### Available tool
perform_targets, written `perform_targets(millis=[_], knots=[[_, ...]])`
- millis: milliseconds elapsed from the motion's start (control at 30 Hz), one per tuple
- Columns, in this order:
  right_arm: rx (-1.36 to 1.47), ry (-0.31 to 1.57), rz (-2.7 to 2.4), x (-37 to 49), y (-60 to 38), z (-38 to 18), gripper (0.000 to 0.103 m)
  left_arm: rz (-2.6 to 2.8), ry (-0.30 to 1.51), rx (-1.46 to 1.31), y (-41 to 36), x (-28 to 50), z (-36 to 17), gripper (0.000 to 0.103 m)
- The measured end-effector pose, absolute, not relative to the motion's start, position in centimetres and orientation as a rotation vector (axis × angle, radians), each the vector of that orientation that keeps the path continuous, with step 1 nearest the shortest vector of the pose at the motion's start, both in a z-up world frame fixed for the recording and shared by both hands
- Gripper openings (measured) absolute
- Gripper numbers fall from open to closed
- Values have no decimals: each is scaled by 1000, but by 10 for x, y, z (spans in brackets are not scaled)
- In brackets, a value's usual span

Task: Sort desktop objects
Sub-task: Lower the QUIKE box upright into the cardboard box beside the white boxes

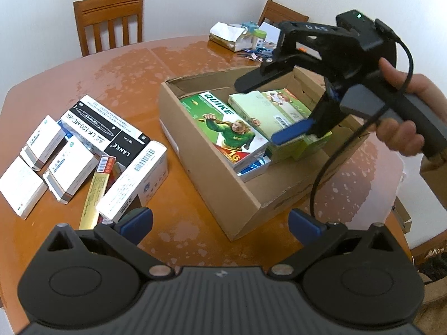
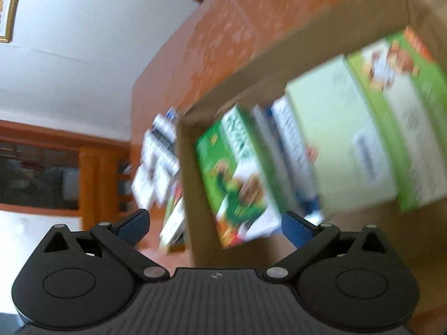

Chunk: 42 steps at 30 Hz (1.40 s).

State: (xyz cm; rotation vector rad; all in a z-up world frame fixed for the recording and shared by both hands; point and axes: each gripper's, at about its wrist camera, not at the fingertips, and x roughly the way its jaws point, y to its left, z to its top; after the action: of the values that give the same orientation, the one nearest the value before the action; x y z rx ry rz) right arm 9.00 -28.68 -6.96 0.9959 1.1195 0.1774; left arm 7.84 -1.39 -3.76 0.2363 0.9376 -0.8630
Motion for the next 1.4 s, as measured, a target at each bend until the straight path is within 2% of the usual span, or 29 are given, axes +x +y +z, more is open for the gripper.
perform_targets(millis=[300,633,833,1400], knots=[[1050,1167,218,102,-266,-100,103,-845,943,247,-11,75,-38,103],[987,1172,222,103,-263,-86,103,-840,937,239,-8,75,-36,103],[868,1109,93,89,-283,-69,103,-842,940,238,-9,76,-36,103],[867,1120,130,110,-274,-100,103,-833,944,241,-7,76,-36,103]])
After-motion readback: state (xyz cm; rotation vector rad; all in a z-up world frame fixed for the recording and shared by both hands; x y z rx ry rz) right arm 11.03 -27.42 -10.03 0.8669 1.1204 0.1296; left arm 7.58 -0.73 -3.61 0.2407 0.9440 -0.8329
